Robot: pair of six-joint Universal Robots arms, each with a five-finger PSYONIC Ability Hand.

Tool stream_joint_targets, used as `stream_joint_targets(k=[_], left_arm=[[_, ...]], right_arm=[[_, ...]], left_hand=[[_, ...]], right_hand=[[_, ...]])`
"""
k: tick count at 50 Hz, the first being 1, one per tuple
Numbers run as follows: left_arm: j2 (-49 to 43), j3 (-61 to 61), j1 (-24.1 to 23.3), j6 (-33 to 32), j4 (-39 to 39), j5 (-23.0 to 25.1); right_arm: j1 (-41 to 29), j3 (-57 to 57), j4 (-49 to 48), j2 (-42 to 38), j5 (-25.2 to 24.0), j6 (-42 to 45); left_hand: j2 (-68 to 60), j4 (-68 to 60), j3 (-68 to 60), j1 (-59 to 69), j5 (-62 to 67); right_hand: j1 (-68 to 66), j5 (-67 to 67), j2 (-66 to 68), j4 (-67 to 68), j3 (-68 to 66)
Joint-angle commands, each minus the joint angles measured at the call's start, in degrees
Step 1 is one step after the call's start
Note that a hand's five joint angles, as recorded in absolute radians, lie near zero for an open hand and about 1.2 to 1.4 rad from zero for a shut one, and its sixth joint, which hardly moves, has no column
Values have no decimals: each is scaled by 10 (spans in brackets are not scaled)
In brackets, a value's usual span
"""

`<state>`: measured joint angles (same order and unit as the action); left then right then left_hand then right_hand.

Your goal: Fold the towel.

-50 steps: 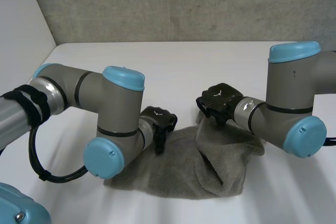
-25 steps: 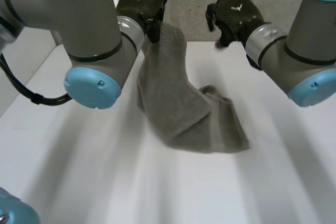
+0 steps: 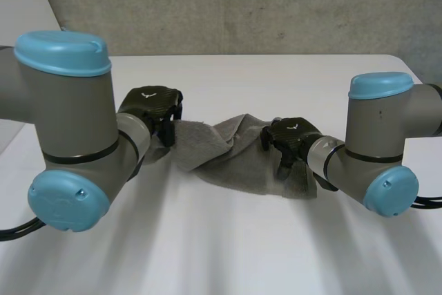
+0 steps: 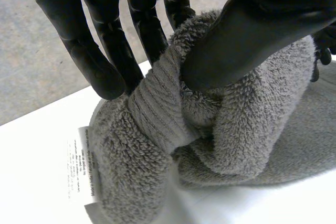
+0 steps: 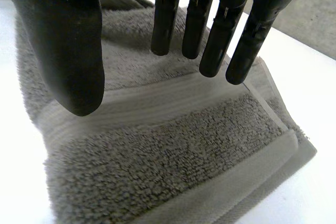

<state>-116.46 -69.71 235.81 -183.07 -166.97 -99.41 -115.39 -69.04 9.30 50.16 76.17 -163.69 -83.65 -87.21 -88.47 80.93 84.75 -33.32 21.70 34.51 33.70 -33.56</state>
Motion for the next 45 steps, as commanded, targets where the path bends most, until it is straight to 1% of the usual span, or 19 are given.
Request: stream_joint_targets(k=[1,2,6,9,21,28,33,37,39,40,42,43,44,45], left_arm=[[13,-33,23,0,-4,0],[19,-45,26,0,-5,0],[35,-75,36,0,-10,2],[41,-93,48,0,-15,2],[44,-136,55,0,-39,2],[45,-136,55,0,-39,2],[48,-136,68,0,-40,2],[48,-136,69,1,-40,2],[48,-136,69,0,-40,2],[48,-135,69,0,-40,2],[48,-135,69,0,-40,2],[48,-134,69,1,-40,2],[48,-133,69,0,-40,2],[48,-133,69,0,-40,2]], right_arm=[[5,18,-25,-14,41,-2],[6,21,-32,-14,57,-4],[7,28,-43,-16,74,-12],[8,49,-42,-33,77,-13],[17,130,-32,-103,84,-12],[24,197,7,-153,82,-14],[25,204,16,-160,79,-16],[25,205,16,-163,78,-23],[26,205,16,-166,77,-25],[26,205,16,-166,77,-25],[28,204,17,-162,77,-27],[28,204,17,-161,77,-27],[28,204,18,-159,75,-31],[28,204,18,-159,75,-31]], left_hand=[[36,72,85,-9,-147],[36,72,85,-9,-147],[36,72,85,-9,-147],[36,72,85,-9,-147],[36,72,85,-9,-147],[36,72,85,-9,-147],[36,72,85,-9,-147],[36,72,85,-9,-147],[36,72,85,-9,-147],[36,72,85,-9,-147],[36,72,85,-9,-147],[36,72,85,-9,-147],[36,72,85,-9,-147],[36,72,85,-9,-147]], right_hand=[[42,-26,-54,-46,45],[56,-39,-68,-59,58],[84,-68,-96,-88,87],[84,-68,-96,-88,87],[81,-65,-93,-85,83],[73,-56,-85,-76,75],[64,-48,-76,-68,67],[61,-45,-73,-65,63],[9,7,-21,-13,11],[9,8,-21,-12,11],[-122,138,110,118,-119],[-123,139,111,119,-120],[-226,242,214,222,-223],[-227,243,215,223,-224]])
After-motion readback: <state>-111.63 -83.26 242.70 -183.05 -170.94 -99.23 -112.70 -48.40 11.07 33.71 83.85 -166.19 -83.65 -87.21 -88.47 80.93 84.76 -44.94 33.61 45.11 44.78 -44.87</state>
